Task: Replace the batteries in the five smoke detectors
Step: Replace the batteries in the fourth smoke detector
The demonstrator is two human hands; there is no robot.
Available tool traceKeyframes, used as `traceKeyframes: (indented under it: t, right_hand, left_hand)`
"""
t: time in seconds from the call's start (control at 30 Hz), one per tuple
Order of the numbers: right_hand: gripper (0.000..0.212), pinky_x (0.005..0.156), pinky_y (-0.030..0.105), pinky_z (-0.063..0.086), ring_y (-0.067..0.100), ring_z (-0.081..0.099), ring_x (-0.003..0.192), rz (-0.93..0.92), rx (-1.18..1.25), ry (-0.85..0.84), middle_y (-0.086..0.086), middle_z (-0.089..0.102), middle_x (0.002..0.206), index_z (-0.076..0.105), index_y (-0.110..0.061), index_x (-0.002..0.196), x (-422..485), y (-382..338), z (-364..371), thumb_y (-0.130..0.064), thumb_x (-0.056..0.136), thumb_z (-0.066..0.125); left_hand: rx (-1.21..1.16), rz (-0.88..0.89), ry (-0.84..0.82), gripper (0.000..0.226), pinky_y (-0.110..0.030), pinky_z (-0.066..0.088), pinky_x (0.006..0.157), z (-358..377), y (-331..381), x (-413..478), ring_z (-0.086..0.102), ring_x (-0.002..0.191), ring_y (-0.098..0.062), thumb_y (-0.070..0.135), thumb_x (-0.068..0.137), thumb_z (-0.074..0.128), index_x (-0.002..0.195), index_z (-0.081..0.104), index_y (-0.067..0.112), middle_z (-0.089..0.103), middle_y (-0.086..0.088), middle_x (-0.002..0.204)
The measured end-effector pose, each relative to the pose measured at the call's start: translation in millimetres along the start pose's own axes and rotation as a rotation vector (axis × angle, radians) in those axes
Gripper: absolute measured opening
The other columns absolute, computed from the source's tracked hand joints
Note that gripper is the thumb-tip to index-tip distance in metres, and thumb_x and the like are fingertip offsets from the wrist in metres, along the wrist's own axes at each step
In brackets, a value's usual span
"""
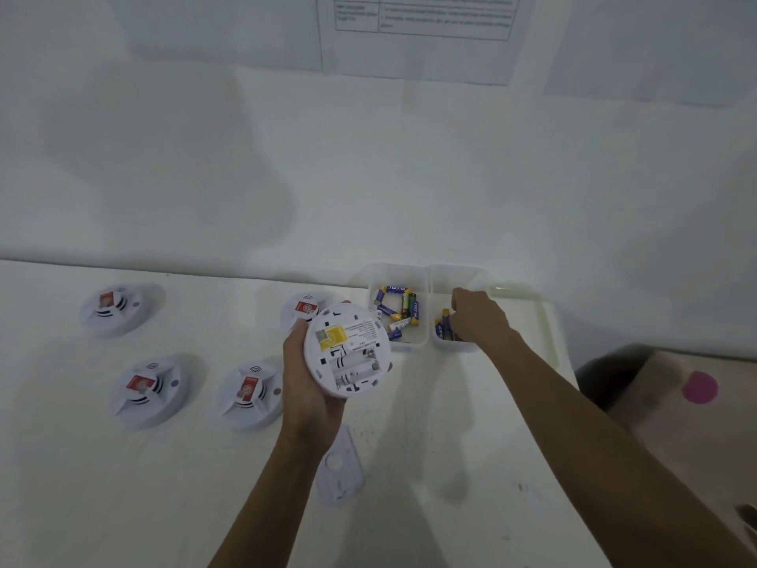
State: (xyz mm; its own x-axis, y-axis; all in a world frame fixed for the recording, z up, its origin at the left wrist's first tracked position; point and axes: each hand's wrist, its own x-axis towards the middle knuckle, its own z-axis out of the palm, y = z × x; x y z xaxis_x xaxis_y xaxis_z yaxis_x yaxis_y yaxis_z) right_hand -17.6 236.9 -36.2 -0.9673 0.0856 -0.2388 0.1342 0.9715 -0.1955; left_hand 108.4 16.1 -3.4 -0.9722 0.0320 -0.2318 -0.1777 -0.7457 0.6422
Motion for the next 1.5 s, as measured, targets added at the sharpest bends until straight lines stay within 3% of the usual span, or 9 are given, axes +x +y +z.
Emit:
traceKeyframes:
  t: [0.13, 0.33, 0.53, 0.77, 0.87, 1.0, 1.23, 1.37, 1.5]
  right_hand:
    - [0.011, 0.064, 0.031, 0.041, 0.027, 0.050, 0.077, -0.055, -0.075, 0.089, 0.013, 0.054, 0.101, 0.049, -0.006, 0.100, 2.8, 1.1, -3.9, -0.009, 0.090, 0.046]
    - [0.017, 0.064, 0.032, 0.044, 0.028, 0.055, 0.087, -0.225, -0.073, 0.311, 0.012, 0.056, 0.093, 0.056, -0.005, 0.102, 17.3, -9.6, -14.2, -0.015, 0.092, 0.046]
    - [0.034, 0.087, 0.036, 0.038, 0.027, 0.044, 0.107, -0.547, -0.230, 0.094, 0.004, 0.061, 0.110, 0.055, -0.020, 0.117, 24.2, -29.4, -14.1, -0.033, 0.087, 0.059]
    - [0.038, 0.110, 0.044, 0.020, 0.030, 0.038, 0.121, -0.608, -0.483, 0.015, 0.002, 0.061, 0.107, 0.059, -0.023, 0.104, 29.6, -36.3, 1.4, -0.046, 0.075, 0.065]
    - [0.031, 0.114, 0.046, 0.016, 0.030, 0.036, 0.126, -0.597, -0.460, -0.011, 0.002, 0.063, 0.105, 0.059, -0.022, 0.101, 32.1, -37.5, 6.7, -0.040, 0.076, 0.066]
    - [0.033, 0.101, 0.036, 0.029, 0.027, 0.045, 0.109, -0.602, -0.349, 0.025, 0.004, 0.061, 0.099, 0.059, -0.019, 0.107, 31.0, -41.4, 7.2, -0.036, 0.080, 0.064]
    - [0.024, 0.063, 0.008, 0.035, 0.014, 0.050, 0.087, -0.311, 0.552, 0.149, 0.004, 0.049, 0.101, 0.067, -0.009, 0.098, 26.0, -55.5, -5.6, 0.000, 0.086, 0.049]
    - [0.021, 0.069, 0.021, 0.045, 0.018, 0.055, 0.087, -0.281, 0.539, 0.091, 0.006, 0.059, 0.096, 0.064, -0.004, 0.095, 25.4, -58.8, -7.4, 0.000, 0.087, 0.045]
    - [0.014, 0.068, 0.030, 0.046, 0.022, 0.059, 0.083, -0.378, 0.202, 0.102, 0.008, 0.062, 0.094, 0.062, -0.008, 0.094, 29.1, -58.6, 3.5, -0.012, 0.089, 0.050]
  left_hand:
    - [-0.013, -0.009, 0.018, 0.048, -0.068, 0.040, 0.096, -0.9, -2.3, 5.1, 0.058, 0.117, -0.037, 0.050, 0.085, 0.037, 0.107, 0.073, 0.027, 0.067, -0.011, 0.120]
    - [0.019, 0.026, 0.046, 0.061, -0.068, 0.036, 0.100, -8.6, -1.4, 9.3, 0.052, 0.124, -0.040, 0.052, 0.085, 0.043, 0.136, 0.050, 0.018, 0.056, -0.018, 0.133]
    - [0.022, 0.018, 0.108, 0.068, -0.068, 0.037, 0.098, -16.4, 2.5, 9.9, 0.049, 0.127, -0.041, 0.055, 0.084, 0.043, 0.142, 0.043, 0.017, 0.050, -0.019, 0.139]
    - [0.055, 0.065, 0.128, 0.091, -0.070, 0.030, 0.103, -15.9, 11.0, 7.7, 0.047, 0.128, -0.042, 0.062, 0.067, 0.069, 0.141, 0.044, 0.017, 0.048, -0.020, 0.141]
    - [0.032, 0.041, 0.113, 0.072, -0.067, 0.038, 0.098, -21.0, 9.6, 10.1, 0.049, 0.126, -0.041, 0.059, 0.082, 0.050, 0.141, 0.044, 0.018, 0.050, -0.019, 0.140]
    - [-0.022, 0.004, 0.085, 0.063, -0.060, 0.047, 0.092, -26.8, 6.1, 11.5, 0.054, 0.122, -0.038, 0.053, 0.087, 0.033, 0.139, 0.046, 0.020, 0.057, -0.016, 0.134]
    - [-0.015, 0.016, 0.074, 0.060, -0.059, 0.050, 0.089, -28.0, 5.9, 10.3, 0.058, 0.118, -0.036, 0.056, 0.083, 0.040, 0.130, 0.054, 0.021, 0.063, -0.013, 0.125]
    - [-0.009, 0.020, 0.072, 0.063, -0.063, 0.045, 0.093, -26.0, 5.6, 10.1, 0.057, 0.119, -0.037, 0.055, 0.084, 0.042, 0.136, 0.049, 0.020, 0.061, -0.014, 0.129]
    - [-0.017, 0.003, 0.073, 0.059, -0.056, 0.054, 0.082, -26.3, 7.5, 9.0, 0.064, 0.109, -0.032, 0.056, 0.083, 0.044, 0.130, 0.053, 0.021, 0.065, -0.012, 0.122]
